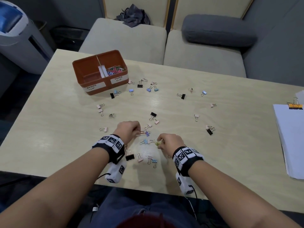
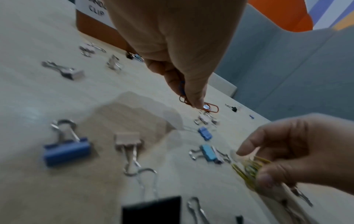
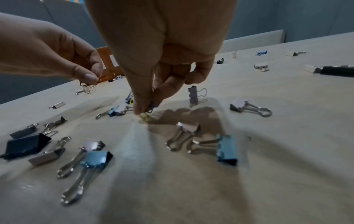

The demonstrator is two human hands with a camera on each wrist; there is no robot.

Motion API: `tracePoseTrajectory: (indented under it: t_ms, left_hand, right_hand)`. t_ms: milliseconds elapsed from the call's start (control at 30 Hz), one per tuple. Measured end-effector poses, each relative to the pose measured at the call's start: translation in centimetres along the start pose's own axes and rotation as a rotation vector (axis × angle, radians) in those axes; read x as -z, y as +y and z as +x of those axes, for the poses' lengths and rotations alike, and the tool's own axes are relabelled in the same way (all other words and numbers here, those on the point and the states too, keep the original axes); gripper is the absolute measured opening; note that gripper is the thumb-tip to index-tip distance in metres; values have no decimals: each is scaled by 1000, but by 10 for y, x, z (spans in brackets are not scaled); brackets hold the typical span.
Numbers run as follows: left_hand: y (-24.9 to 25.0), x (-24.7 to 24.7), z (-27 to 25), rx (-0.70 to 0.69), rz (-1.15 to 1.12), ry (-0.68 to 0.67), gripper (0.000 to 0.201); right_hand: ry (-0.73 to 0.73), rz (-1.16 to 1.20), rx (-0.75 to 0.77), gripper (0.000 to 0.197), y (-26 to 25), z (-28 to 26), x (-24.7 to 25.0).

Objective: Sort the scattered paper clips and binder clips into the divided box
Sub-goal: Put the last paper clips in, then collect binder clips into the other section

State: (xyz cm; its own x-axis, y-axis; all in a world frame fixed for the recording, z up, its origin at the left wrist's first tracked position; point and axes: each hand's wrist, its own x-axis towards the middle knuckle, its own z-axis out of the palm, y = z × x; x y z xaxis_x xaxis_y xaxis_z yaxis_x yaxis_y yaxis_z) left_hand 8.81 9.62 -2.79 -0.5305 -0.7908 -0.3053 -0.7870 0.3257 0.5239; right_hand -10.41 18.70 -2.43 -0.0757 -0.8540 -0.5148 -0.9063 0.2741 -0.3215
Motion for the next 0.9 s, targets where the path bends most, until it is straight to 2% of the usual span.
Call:
tracePoseTrajectory:
  t_ms: [167, 400, 667, 900]
  left_hand:
    - [-19, 16, -5, 67, -56, 79, 9]
    - [-18, 19, -9, 67, -64, 22, 9]
    - [-11, 31, -5, 12, -36, -23, 9]
    - [-11, 42, -6, -17, -50, 1, 8]
  right_hand:
    - [-53, -51, -106, 22, -10, 6, -9]
    - [-114, -60, -207, 16, -14, 14, -11]
    - [-177, -98, -189, 16, -20, 15, -12]
    - [-73, -173, -123, 19, -19, 2, -16]
